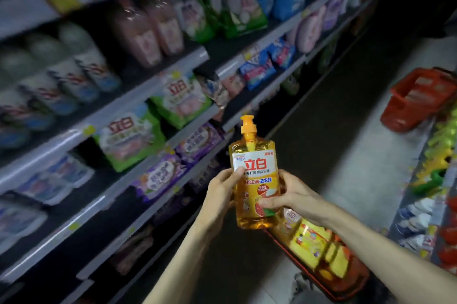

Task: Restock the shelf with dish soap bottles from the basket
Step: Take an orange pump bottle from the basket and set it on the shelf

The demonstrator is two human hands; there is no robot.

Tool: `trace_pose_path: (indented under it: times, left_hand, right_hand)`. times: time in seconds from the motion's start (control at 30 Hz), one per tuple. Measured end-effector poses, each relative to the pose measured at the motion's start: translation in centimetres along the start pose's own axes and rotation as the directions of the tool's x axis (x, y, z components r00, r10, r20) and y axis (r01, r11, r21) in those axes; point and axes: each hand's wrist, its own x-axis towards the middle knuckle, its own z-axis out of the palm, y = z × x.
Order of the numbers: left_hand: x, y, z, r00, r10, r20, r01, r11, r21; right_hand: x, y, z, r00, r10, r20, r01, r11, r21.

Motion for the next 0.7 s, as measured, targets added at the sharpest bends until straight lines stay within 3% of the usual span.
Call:
trace_pose_path:
  times: [0.3,0.5,0.7]
  left_hand:
    - [-9.3,6.7,-10.2,0.939,0.252,-0.233,-0.273,0.960,-0.065]
    - [-14.8,10.0,-14.5,0.831,0.378,-0.409,-0.442,0.894,-0.071]
    - [-19.4,12.2,-17.4,0.665,0.431,-0.610,-0.510,0.858,0.051]
  right_hand:
    - [0.9,-11.1,11.5,0.951,-0.255,0.174,0.283,0.945,-0.165]
    - [2.0,-16.5,18.3,0.878,-0.368,0.305,0.423,0.896,-0.136]
    - [3.0,-21.0,24.7,0.773,-0.418,0.477,0.502,0.863,-0.058]
